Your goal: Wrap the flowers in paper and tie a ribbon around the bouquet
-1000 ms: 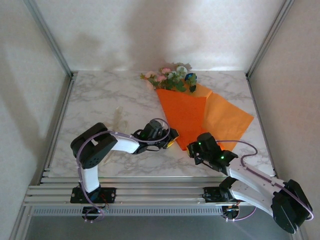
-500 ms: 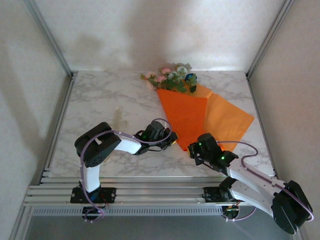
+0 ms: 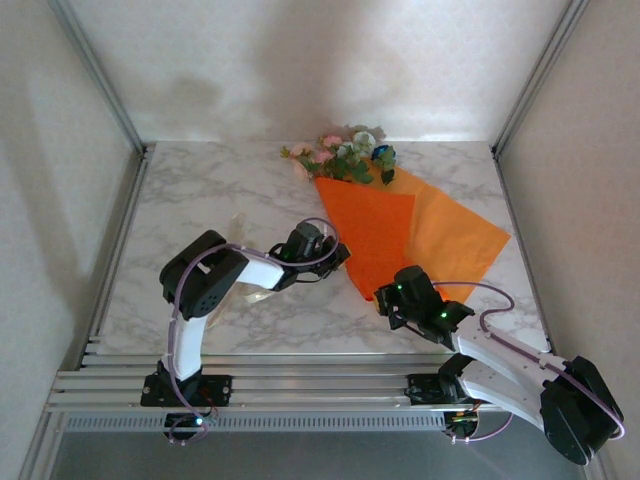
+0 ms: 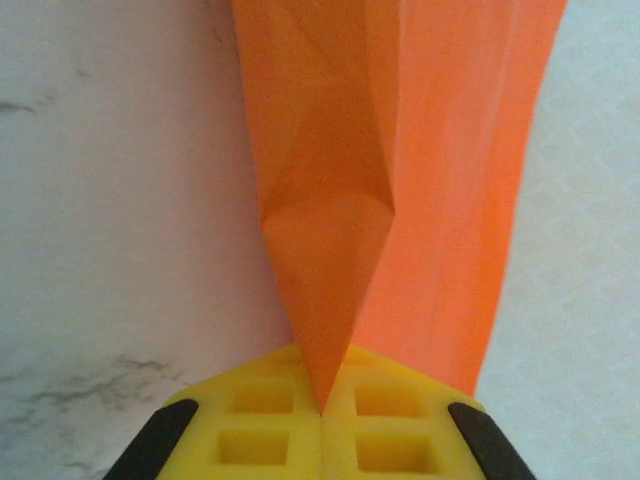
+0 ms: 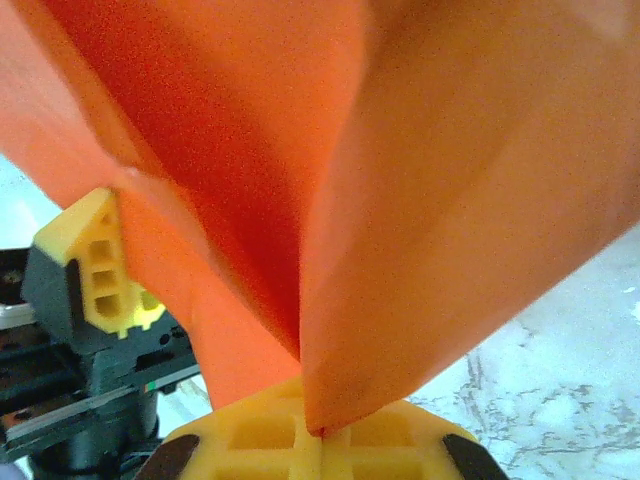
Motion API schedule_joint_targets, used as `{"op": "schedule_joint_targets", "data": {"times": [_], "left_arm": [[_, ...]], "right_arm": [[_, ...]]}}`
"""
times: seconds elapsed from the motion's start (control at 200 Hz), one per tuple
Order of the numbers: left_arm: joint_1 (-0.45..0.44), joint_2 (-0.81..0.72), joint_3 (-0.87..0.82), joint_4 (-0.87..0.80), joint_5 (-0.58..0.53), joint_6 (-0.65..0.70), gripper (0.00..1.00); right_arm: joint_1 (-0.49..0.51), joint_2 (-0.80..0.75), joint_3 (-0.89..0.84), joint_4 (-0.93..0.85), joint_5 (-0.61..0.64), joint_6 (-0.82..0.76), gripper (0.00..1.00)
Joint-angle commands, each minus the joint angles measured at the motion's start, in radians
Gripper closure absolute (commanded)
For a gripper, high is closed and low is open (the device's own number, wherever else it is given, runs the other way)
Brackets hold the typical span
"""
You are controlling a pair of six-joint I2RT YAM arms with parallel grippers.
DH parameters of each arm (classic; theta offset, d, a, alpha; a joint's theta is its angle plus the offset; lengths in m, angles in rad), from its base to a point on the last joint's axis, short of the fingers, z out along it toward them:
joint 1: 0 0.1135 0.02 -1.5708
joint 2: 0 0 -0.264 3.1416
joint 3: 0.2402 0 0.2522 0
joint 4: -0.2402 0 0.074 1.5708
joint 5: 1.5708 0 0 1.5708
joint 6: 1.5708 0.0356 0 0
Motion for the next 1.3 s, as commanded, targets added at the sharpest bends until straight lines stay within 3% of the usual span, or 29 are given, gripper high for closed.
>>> {"op": "schedule_joint_targets", "data": {"times": [0.0, 0.055, 0.135, 0.215, 0.29, 0.41, 0.46, 0.511, 0.551, 0.626, 0.731, 0.791, 0.876, 0.951, 1.021, 1.051, 1.086, 1.156, 1.296], "left_arm": [[0.054, 0.005, 0.048, -0.015, -0.042, 0.052, 0.95], [0.062, 0.014, 0.066, -0.031, -0.043, 0.065, 0.74], [0.069, 0.042, 0.105, -0.05, -0.035, 0.081, 0.69], [0.079, 0.07, 0.139, -0.061, -0.032, 0.092, 0.78], [0.093, 0.092, 0.162, -0.054, -0.029, 0.093, 1.0], [0.125, 0.114, 0.195, -0.059, -0.03, 0.104, 1.0], [0.14, 0.128, 0.217, -0.078, -0.027, 0.112, 0.78], [0.151, 0.138, 0.24, -0.101, -0.032, 0.128, 0.75], [0.16, 0.152, 0.263, -0.113, -0.03, 0.139, 0.78], [0.176, 0.18, 0.298, -0.12, -0.021, 0.147, 1.0], [0.193, 0.202, 0.327, -0.121, -0.025, 0.148, 1.0], [0.204, 0.211, 0.341, -0.133, -0.029, 0.148, 0.85], [0.212, 0.227, 0.355, -0.123, -0.022, 0.145, 1.0], [0.219, 0.24, 0.373, -0.121, -0.016, 0.146, 1.0], [0.225, 0.249, 0.389, -0.133, -0.018, 0.146, 0.73], [0.229, 0.252, 0.396, -0.138, -0.018, 0.148, 0.69], [0.232, 0.255, 0.399, -0.136, -0.017, 0.148, 0.73], [0.238, 0.263, 0.408, -0.128, -0.009, 0.144, 1.0], [0.252, 0.28, 0.42, -0.111, -0.006, 0.13, 1.0]], "right_arm": [[-0.002, 0.01, -0.008, -0.027, -0.01, -0.004, 1.0], [-0.002, 0.016, -0.008, -0.017, -0.012, -0.003, 1.0], [-0.002, 0.027, -0.005, -0.008, -0.013, -0.003, 1.0], [-0.001, 0.034, 0.001, -0.009, -0.015, -0.006, 1.0], [-0.002, 0.038, 0.004, -0.011, -0.015, -0.008, 1.0], [-0.003, 0.044, 0.001, -0.002, -0.018, -0.007, 1.0], [-0.004, 0.048, 0.001, 0.002, -0.018, -0.008, 1.0], [-0.004, 0.053, 0.003, 0.005, -0.021, -0.008, 1.0], [-0.004, 0.058, 0.003, 0.009, -0.023, -0.008, 1.0], [-0.004, 0.063, 0.003, 0.011, -0.024, -0.01, 1.0], [-0.004, 0.069, 0.004, 0.015, -0.026, -0.01, 1.0], [-0.005, 0.074, 0.006, 0.018, -0.026, -0.009, 1.0], [-0.005, 0.078, 0.006, 0.019, -0.026, -0.009, 1.0], [-0.005, 0.078, 0.006, 0.02, -0.024, -0.009, 1.0], [-0.005, 0.08, 0.006, 0.021, -0.024, -0.009, 1.0], [-0.005, 0.082, 0.005, 0.024, -0.026, -0.008, 1.0], [-0.005, 0.085, 0.006, 0.026, -0.027, -0.008, 1.0], [-0.005, 0.088, 0.006, 0.03, -0.026, -0.008, 1.0], [-0.007, 0.101, 0.008, 0.037, -0.03, -0.01, 1.0]]}}
